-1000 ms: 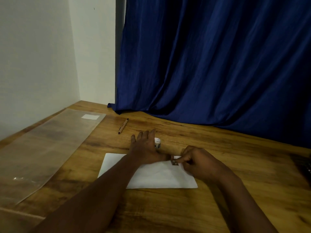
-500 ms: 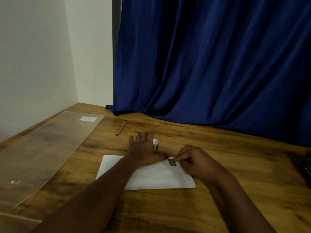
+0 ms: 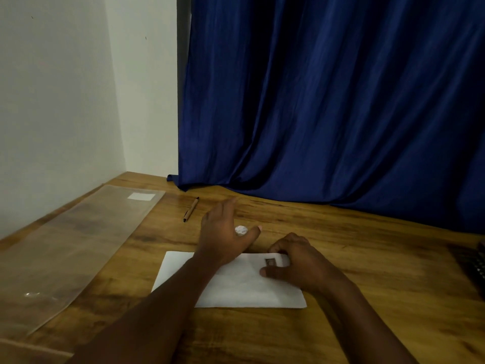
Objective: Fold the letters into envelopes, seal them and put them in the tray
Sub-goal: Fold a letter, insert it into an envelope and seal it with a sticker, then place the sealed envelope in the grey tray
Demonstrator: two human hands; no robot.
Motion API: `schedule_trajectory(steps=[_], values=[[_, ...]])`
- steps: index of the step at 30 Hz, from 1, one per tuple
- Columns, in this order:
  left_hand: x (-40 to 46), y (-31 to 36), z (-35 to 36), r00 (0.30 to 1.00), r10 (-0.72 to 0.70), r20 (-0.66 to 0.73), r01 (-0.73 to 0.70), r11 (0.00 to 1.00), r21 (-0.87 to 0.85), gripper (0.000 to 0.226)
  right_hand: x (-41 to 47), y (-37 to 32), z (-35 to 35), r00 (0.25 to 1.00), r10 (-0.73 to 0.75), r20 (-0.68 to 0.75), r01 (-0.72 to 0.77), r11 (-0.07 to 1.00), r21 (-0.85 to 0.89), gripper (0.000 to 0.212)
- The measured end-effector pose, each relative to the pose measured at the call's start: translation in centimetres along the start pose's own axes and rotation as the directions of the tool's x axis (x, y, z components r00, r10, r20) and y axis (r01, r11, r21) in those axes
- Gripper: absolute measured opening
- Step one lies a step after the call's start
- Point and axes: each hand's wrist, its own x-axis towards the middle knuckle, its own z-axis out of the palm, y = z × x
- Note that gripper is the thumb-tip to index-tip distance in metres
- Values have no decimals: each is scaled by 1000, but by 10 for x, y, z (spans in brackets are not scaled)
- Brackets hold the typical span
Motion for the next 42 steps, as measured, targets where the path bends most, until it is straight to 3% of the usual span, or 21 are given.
schedule_trajectory(steps=[5, 10, 15, 18, 22, 25, 29, 33, 35, 38, 42], values=[[-4, 11, -9, 954, 239, -179, -239, 971, 19, 67, -2, -2, -3, 999, 49, -9, -43, 949, 313, 44], [-13, 20, -21, 938, 347, 9, -346, 938, -24, 25, -5, 0, -10, 998, -25, 53, -11, 809, 588, 30], [-20, 19, -39, 918, 372, 141, -397, 881, 256, 47, -13, 4, -17, 998, -11, 56, -35, 662, 749, 33], [-30, 17, -60, 933, 325, 155, -359, 881, 309, 53, -18, -1, -18, 998, -10, 59, -38, 664, 746, 36], [-40, 22, -83, 916, 374, 143, -400, 855, 329, 44, -30, -21, -28, 997, -48, 55, 2, 775, 633, 35], [-39, 39, -94, 882, 456, 120, -467, 813, 347, 44, -38, -39, -49, 990, -136, 45, 96, 861, 499, 37], [-34, 67, -101, 790, 609, 76, -588, 716, 377, 50, -52, -59, -70, 971, -220, 98, 173, 921, 350, 23], [-28, 95, -103, 737, 675, -20, -625, 694, 358, 27, -69, -45, -96, 987, -159, 1, 149, 932, 331, 4], [-32, 106, -100, 754, 640, -148, -579, 754, 310, 32, -83, -27, -113, 995, -47, -84, 73, 937, 343, 14], [-46, 122, -80, 824, 514, -239, -514, 855, 65, 44, -113, 9, -139, 973, 106, -207, -13, 913, 407, 18], [-63, 145, -26, 918, 397, -13, -396, 915, -77, 54, -165, 55, -175, 910, 264, -321, -82, 872, 483, 12]])
